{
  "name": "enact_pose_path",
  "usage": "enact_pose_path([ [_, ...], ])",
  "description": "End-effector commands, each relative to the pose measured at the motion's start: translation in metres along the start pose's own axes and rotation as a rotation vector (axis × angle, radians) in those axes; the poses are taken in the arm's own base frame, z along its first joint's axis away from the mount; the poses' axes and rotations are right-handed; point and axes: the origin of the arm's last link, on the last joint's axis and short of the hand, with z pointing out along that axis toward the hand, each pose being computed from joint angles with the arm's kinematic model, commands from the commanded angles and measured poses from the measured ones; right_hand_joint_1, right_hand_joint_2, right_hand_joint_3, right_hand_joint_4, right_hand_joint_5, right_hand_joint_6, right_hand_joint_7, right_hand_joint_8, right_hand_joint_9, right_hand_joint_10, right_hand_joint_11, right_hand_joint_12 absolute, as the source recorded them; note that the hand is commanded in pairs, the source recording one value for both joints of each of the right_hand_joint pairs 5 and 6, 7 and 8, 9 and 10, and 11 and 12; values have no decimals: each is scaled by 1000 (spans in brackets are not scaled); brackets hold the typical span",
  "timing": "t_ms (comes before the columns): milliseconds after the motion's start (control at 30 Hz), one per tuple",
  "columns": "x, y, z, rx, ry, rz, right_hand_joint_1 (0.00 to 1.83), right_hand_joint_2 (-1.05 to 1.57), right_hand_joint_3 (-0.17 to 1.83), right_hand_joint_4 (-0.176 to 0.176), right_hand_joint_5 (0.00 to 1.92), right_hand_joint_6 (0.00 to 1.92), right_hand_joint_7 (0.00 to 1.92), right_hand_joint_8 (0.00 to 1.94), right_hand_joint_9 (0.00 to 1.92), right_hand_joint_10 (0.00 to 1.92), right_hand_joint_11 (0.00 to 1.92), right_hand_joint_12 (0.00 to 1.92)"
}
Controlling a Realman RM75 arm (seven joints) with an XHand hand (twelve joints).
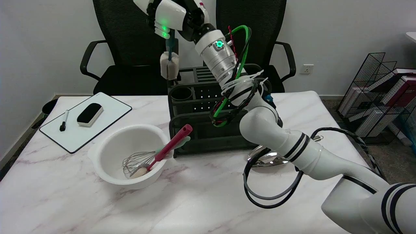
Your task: Place the blue sponge bottle brush into the mixing bowl.
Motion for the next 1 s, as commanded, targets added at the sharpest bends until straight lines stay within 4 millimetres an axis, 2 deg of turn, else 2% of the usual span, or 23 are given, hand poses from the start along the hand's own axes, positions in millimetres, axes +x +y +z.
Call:
enact_pose_path([
  [33,-33,8,-23,-117,-112,313,877,1448,698,0,1920,1920,1920,1920,1920,1920,1815,1815],
  [233,-40,25,-40,-215,-101,439,877,1445,701,0,1920,1920,1920,1920,1920,1920,1818,1818],
  [533,-50,55,-54,-332,-84,497,882,1425,711,0,1920,1920,1920,1920,1920,1920,1823,1823],
  [1000,-56,72,-45,-378,-82,494,882,1419,716,0,1920,1920,1920,1920,1920,1920,1816,1816],
])
